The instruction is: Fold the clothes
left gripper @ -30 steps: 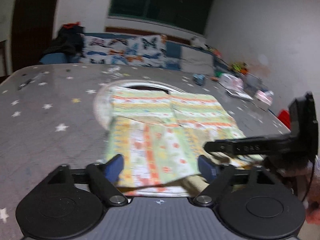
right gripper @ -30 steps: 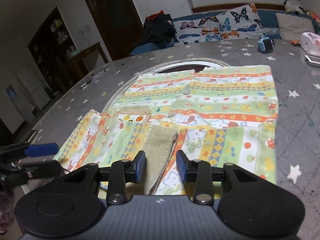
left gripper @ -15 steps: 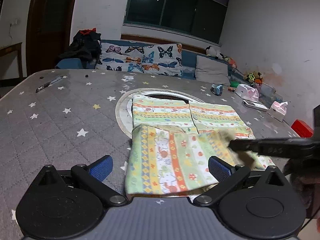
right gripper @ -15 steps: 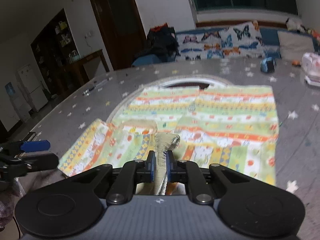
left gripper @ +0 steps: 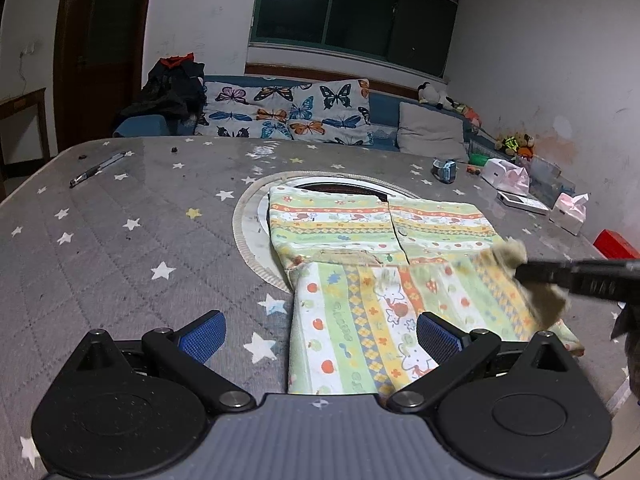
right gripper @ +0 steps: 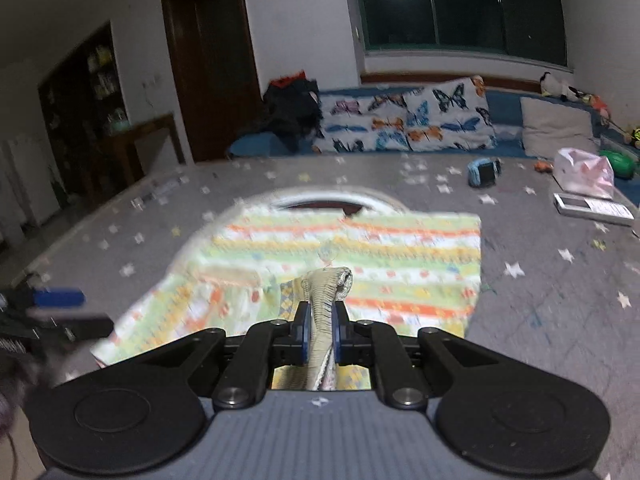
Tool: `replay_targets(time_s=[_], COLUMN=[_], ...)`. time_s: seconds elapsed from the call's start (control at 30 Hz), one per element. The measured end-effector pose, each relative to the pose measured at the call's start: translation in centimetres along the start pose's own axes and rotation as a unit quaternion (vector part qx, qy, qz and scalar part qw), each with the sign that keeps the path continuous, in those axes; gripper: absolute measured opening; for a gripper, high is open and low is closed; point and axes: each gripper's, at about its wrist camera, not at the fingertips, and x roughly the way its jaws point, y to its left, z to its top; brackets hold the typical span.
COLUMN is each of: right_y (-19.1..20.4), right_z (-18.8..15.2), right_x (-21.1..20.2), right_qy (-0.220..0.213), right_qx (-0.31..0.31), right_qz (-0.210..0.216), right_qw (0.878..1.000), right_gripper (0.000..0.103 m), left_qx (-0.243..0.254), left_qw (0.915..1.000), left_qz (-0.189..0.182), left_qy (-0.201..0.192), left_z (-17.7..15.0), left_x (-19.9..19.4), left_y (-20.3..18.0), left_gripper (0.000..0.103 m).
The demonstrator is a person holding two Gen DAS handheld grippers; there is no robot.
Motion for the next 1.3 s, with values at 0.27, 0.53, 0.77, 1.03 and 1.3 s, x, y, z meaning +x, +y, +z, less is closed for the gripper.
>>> replay_targets(time_s=[0.27,0.53,0.77,1.03,1.3], right_y=[-0.4,0.2,0.0,0.2,0.7], right_z=[-0.5,0.5,-0.4,-1.7,-2.7], right_x=[0.7,3.4,5.2,3.2,0.7], right_qy=[0.009,0.008,0.030,0.041,0.035], right_qx=[-0.008,-0.031,-0.038,-0.066,-0.074], right_qz=[-0.020,0.021,0.032,0.036,0.042], right_qw=[1.000,0.999,0.998,0.996,0.996], right_gripper=[0.017,0.018,0.019,0.034,0.034], left_qx=[0.032,0.044,0.056,0.060,0.078], left_qw=[0.9995,0.9973,0.9923,0.9913,0.9910], left_qz=[0.004,0.053,0.090,0.099,0.100], left_qy=[-0.001,0.026,0.064,0.063,0.043], left_z=[1.9,4.5,3.8,2.3,1.1], left_x=[1.5,7.1,10.4,8.9,5.3], left_y=[-0.8,-1.4,-0.6,0.7,-0.3], left_gripper=[0.103,0.103,0.103,0.103,0.103])
